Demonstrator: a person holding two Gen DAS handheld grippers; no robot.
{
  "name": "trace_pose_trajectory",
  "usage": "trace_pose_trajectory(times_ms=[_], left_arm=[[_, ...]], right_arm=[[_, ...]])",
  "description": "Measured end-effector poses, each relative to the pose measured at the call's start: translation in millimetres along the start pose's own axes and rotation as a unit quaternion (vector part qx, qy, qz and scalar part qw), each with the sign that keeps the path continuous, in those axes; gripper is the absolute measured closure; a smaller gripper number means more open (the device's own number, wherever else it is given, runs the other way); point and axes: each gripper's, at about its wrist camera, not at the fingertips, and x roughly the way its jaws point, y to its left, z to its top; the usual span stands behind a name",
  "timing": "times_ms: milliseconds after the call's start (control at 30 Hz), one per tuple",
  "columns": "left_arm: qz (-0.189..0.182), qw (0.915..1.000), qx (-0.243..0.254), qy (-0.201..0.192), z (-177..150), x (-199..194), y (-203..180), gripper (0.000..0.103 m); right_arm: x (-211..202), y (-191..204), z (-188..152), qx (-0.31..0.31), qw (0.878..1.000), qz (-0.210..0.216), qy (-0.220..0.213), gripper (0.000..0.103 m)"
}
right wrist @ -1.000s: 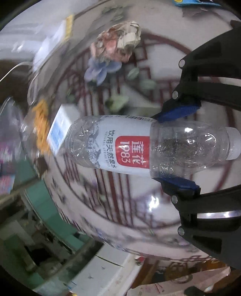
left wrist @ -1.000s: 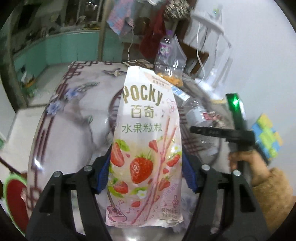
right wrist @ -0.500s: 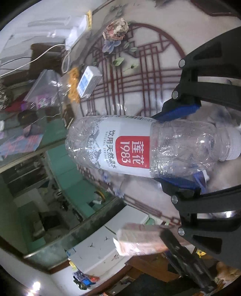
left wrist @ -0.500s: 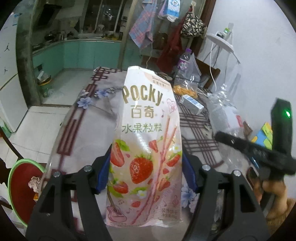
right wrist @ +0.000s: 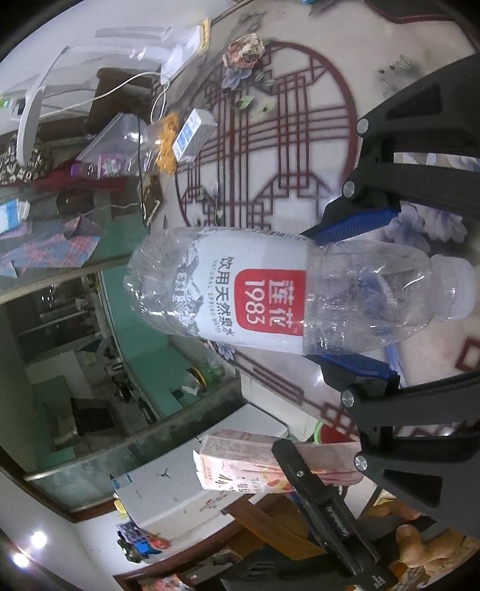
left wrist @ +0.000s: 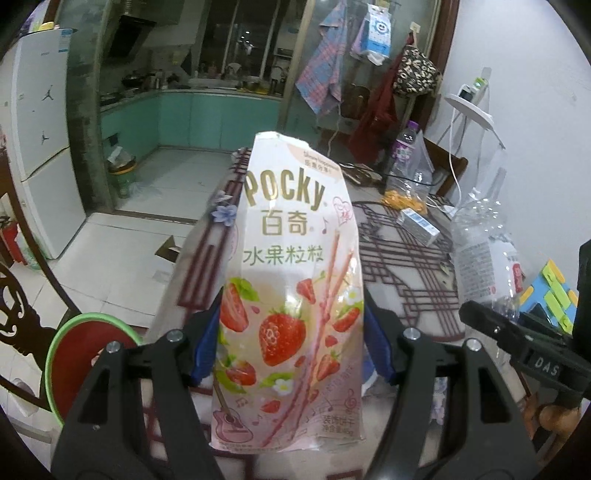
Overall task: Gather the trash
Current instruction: 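Carry the Pocky box and water bottle with both tools over the red bucket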
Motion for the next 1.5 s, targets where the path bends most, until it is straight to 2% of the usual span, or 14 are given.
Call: trace_pose_trajectory(times_ms=[333, 633, 867, 1267, 1500], left_arm=[[0.010, 0.9998, -0.013, -0.013, -2, -14, 19, 0.039], [0.028, 0.9991, -0.028, -0.016, -6, -21, 42, 0.039], [0.059, 0.9972, -0.042, -0.017, -10, -27, 70, 0.039], [0.133, 0.9871, -0.089, -0.004, -23, -34, 137, 0.039], [0.172, 0.9751, -0.140, 0.010, -32, -40, 179, 0.039]], right_arm=[[12, 38, -5, -0.036, 0.999, 0.011, 0.010, 0.050], [26, 67, -9, -0.063, 0.997, 0.031, 0.021, 0.056], [41, 96, -9, -0.083, 0.994, 0.058, 0.029, 0.056], [81, 148, -12, -0.114, 0.986, 0.111, 0.058, 0.056], [106, 173, -7, -0.116, 0.979, 0.147, 0.079, 0.056]])
